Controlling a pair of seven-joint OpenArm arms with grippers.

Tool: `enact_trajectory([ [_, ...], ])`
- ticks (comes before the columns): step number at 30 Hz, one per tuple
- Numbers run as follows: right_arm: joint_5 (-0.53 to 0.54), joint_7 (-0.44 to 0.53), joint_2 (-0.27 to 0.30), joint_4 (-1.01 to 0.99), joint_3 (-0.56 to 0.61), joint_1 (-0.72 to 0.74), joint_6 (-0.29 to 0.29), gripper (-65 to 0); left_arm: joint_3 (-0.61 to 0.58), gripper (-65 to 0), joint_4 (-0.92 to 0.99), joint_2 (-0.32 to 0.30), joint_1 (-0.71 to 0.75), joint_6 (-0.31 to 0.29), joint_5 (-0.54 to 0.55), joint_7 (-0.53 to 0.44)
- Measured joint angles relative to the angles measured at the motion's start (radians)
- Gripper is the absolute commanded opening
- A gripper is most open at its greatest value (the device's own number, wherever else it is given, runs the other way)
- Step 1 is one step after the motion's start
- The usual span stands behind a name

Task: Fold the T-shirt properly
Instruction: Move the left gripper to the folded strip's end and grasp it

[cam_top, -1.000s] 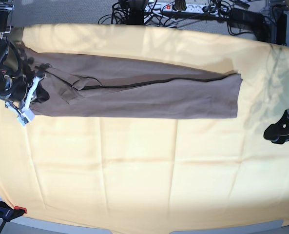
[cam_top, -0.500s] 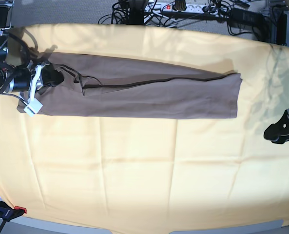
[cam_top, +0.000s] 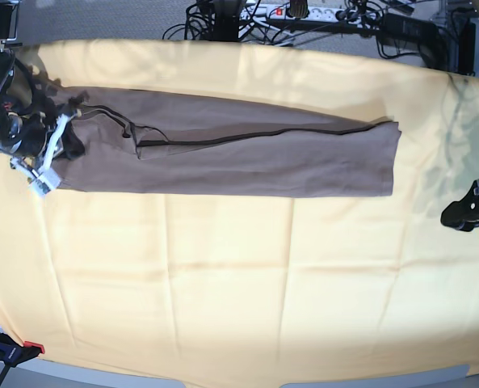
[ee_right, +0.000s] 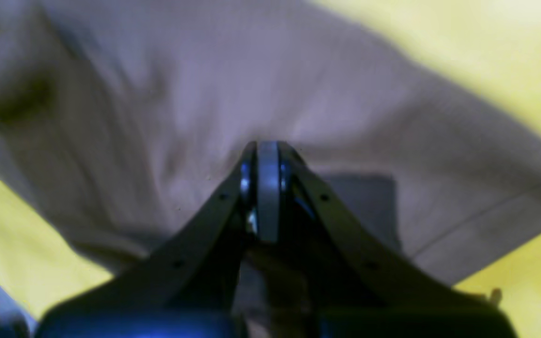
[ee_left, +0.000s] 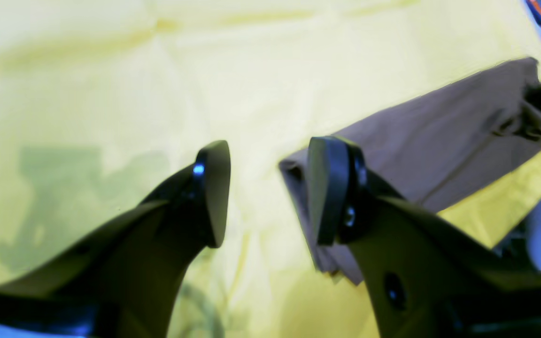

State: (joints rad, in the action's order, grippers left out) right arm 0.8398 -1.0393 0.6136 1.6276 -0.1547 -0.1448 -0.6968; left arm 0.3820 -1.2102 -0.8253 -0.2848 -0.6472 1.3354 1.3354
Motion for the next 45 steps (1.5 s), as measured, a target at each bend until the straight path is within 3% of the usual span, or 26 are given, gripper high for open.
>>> enact_trajectory([
  [5,-0.065,0.047,-0.034,0.000,-0.006,-0.027,-0.001,-65.0,0.000,-25.8,-0.001,0.013,0.045,0.019,-0.031,-0.010],
  [12,-0.077,0.064,-0.035,0.000,-0.005,-0.038,0.018,-65.0,0.042,-25.8,0.000,0.072,0.164,0.083,-0.138,-0.055],
  [25,-0.077,0.064,-0.035,0.000,-0.005,-0.035,0.019,-65.0,0.069,-25.8,-0.007,0.275,0.264,0.067,-0.135,-0.109],
  [31,-0.077,0.064,-0.035,0.000,-0.005,-0.035,0.019,-65.0,0.068,-25.8,-0.011,0.328,0.272,0.067,-0.117,-0.113],
  [37,-0.076,0.064,-0.035,0.000,-0.005,-0.035,0.019,-65.0,-0.020,-26.0,-0.013,0.327,0.270,0.063,-0.091,-0.118],
  [39,-0.077,0.064,-0.035,0.000,-0.005,-0.035,0.019,-65.0,-0.055,-29.8,-0.014,0.328,0.264,0.063,-0.078,-0.119],
  [41,-0.075,0.064,-0.035,0.000,-0.005,-0.035,0.019,-65.0,-0.063,-41.3,-0.014,0.331,0.257,0.064,-0.089,-0.117],
  [44,-0.074,0.063,-0.035,0.000,-0.005,-0.035,0.019,-65.0,-0.060,-64.2,-0.014,0.330,0.242,0.059,-0.142,-0.088],
  [45,-0.074,0.063,-0.035,0.000,-0.005,-0.035,0.019,-65.0,-0.054,-65.0,-0.014,0.330,0.237,0.061,-0.158,-0.083],
])
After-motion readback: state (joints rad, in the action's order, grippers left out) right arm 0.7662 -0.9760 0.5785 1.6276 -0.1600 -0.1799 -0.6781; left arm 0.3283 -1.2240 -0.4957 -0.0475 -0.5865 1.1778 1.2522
